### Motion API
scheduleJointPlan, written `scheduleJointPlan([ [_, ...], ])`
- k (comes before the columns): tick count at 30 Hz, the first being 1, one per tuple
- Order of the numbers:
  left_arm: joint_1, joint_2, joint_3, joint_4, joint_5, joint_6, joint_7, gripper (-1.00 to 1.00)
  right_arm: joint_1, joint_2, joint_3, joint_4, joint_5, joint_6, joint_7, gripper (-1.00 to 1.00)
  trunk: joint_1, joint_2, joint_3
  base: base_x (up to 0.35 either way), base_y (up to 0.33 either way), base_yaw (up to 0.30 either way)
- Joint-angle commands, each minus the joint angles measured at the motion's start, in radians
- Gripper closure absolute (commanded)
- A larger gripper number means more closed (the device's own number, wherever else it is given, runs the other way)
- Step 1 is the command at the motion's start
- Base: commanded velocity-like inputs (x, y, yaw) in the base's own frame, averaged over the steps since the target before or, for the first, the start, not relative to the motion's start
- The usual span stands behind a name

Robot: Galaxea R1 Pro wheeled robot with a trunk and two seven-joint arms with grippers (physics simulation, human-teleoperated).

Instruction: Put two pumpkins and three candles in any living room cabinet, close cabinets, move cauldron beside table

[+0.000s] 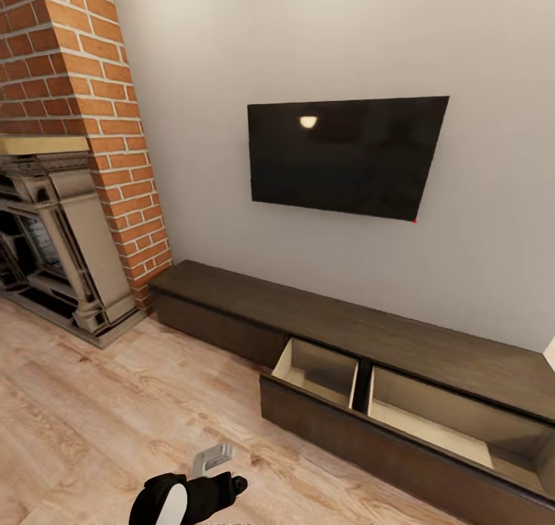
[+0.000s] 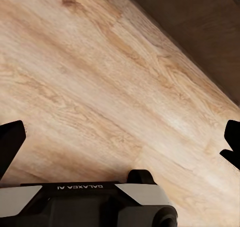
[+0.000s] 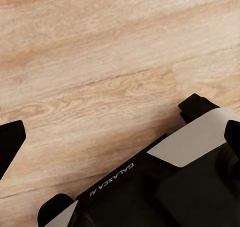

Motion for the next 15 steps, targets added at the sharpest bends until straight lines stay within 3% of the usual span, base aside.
scheduleJointPlan([
  [1, -0.001, 0.0, 0.0, -0.001, 0.01, 0.003, 0.01, -1.0, 0.0, 0.0, -0.002, -0.003, -0.004, 0.005, -0.005, -1.0, 0.0, -0.001, -0.001, 0.0, 0.0, 0.3],
  [15, -0.001, 0.0, -0.001, -0.001, 0.01, 0.003, 0.01, -1.0, 0.0, 0.003, -0.002, -0.003, -0.002, 0.001, -0.006, -1.0, 0.0, -0.001, -0.001, 0.0, 0.0, 0.3],
])
